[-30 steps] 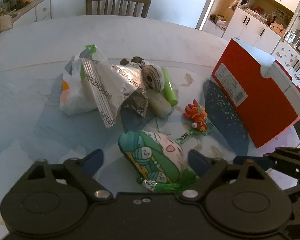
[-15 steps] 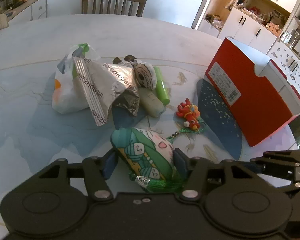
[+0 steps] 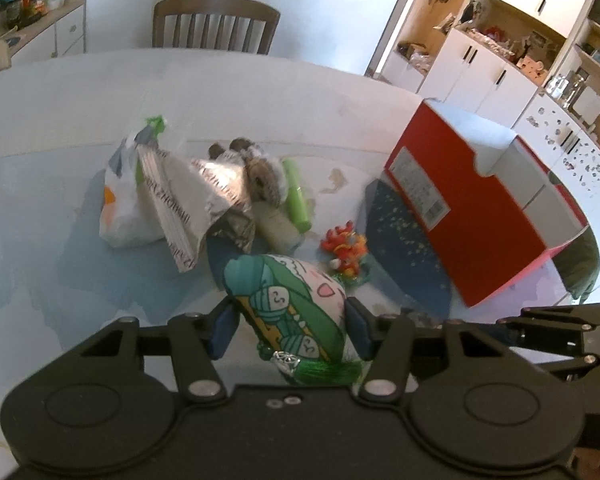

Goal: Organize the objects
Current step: 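Carry the black bag and green pouch with both tools into the shoebox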

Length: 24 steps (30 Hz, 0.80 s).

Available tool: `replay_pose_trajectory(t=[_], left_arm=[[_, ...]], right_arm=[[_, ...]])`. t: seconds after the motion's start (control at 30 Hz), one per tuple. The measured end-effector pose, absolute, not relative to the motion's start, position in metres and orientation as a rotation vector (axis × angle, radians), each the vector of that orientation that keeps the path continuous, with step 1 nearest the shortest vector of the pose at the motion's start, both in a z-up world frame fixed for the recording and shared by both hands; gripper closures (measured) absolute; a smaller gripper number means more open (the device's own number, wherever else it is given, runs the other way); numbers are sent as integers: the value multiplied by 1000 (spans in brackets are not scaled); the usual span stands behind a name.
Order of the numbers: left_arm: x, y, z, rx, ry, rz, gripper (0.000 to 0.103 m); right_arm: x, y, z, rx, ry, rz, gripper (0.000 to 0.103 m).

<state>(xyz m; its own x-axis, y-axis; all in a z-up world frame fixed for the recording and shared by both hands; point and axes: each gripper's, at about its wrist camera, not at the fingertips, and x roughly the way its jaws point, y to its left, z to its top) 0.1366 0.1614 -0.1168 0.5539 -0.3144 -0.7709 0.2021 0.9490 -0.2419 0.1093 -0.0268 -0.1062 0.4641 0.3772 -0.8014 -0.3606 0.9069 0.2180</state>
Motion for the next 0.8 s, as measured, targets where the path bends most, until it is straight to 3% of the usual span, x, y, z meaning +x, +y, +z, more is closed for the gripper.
replay_pose_trajectory(t=[0.8], left_arm=[[152,112,-27,-110,786,-416,48]], right_arm=[[119,-101,-28,58,809,384,69]])
